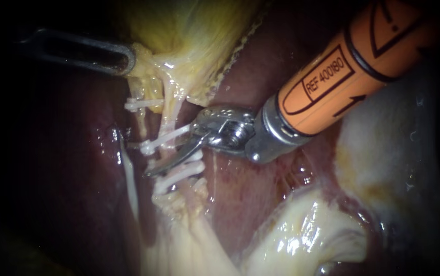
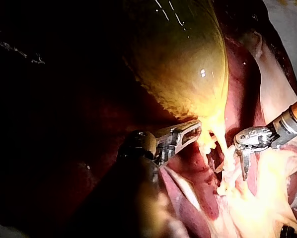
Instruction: Go to the cutting position right tube
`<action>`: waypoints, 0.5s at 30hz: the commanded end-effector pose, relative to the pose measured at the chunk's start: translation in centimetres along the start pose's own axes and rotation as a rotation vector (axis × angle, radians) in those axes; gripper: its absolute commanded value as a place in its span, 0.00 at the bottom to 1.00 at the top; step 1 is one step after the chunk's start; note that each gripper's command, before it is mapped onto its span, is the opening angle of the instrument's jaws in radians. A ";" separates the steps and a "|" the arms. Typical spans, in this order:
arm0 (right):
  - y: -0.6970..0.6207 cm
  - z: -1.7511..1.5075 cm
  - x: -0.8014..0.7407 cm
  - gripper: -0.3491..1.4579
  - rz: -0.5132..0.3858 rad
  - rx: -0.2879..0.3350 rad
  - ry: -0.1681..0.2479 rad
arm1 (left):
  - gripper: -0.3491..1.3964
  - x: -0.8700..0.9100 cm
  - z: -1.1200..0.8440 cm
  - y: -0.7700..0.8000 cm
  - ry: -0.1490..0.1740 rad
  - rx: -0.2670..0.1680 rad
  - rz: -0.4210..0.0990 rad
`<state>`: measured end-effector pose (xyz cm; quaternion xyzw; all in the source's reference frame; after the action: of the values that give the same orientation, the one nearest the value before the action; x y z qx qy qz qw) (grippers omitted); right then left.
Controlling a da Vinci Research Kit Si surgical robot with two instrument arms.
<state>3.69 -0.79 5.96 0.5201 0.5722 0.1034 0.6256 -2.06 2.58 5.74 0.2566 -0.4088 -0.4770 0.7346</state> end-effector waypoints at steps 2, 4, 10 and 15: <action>-0.03 0.01 0.02 0.95 -0.012 0.019 0.025 | 0.00 0.00 0.00 0.00 0.000 -0.001 0.000; -0.05 0.02 0.04 0.94 -0.026 0.040 0.055 | 0.00 0.00 0.00 0.00 0.000 -0.001 0.000; -0.11 0.03 0.09 0.93 -0.051 0.076 0.079 | 0.00 0.00 0.00 0.00 0.000 -0.001 0.000; -0.16 0.05 0.12 0.92 -0.056 0.080 0.079 | 0.00 0.00 0.00 0.00 0.000 -0.001 0.000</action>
<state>3.70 -0.80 5.75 0.5244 0.6144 0.0836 0.5835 -2.06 2.58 5.74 0.2563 -0.4087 -0.4772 0.7345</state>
